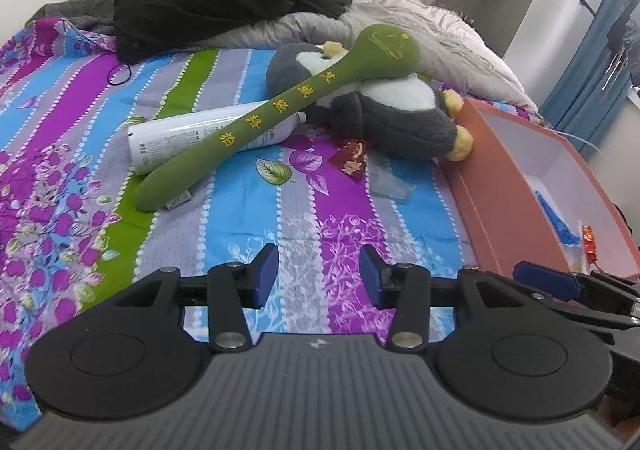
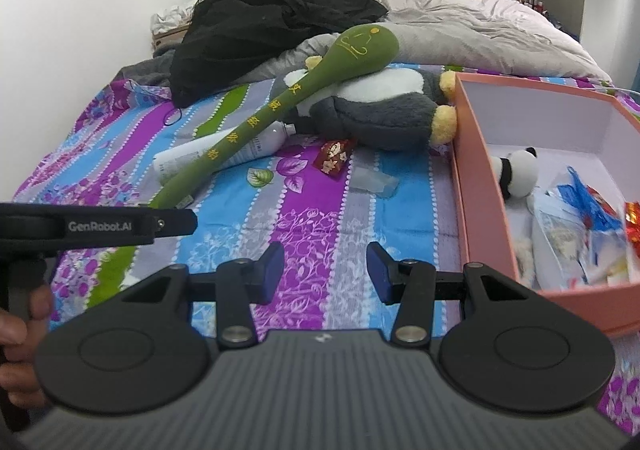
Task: Organize soft objects
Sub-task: 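Withdraw both open grippers from the box back toward the pile, then move left gripper to the brown candy wrapper while right approaches the clear plastic piece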
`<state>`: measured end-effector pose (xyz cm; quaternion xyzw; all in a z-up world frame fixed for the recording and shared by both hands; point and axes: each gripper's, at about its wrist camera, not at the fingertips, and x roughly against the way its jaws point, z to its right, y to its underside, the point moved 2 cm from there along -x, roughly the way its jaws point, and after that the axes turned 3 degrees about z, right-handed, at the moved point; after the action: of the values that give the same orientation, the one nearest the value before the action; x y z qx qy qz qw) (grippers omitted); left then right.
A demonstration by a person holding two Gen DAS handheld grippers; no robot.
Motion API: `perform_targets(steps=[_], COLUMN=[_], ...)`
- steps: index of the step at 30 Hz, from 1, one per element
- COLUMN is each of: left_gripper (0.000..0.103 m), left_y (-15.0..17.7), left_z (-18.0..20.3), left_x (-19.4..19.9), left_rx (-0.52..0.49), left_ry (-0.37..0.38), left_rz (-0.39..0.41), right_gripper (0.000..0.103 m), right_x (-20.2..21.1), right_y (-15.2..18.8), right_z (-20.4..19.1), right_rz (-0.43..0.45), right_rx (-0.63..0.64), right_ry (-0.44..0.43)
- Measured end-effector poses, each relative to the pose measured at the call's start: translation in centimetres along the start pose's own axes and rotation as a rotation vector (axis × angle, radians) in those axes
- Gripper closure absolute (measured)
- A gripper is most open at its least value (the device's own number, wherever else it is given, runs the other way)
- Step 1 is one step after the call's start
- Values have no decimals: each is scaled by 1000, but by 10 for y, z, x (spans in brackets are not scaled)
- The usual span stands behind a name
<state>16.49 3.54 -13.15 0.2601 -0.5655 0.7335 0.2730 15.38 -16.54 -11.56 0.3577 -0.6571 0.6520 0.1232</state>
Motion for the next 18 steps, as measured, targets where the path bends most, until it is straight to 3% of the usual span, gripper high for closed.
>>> perform_targets(steps=[18], left_gripper=[52], left_y=[-26], left_z=[-13], left_x=[-116], left_rx=[-27], left_ry=[18], left_rz=[5], right_gripper=[55], right_x=[-102], right_y=[-7], right_z=[17], right_rz=[25], right_rx=[8], right_ry=[16])
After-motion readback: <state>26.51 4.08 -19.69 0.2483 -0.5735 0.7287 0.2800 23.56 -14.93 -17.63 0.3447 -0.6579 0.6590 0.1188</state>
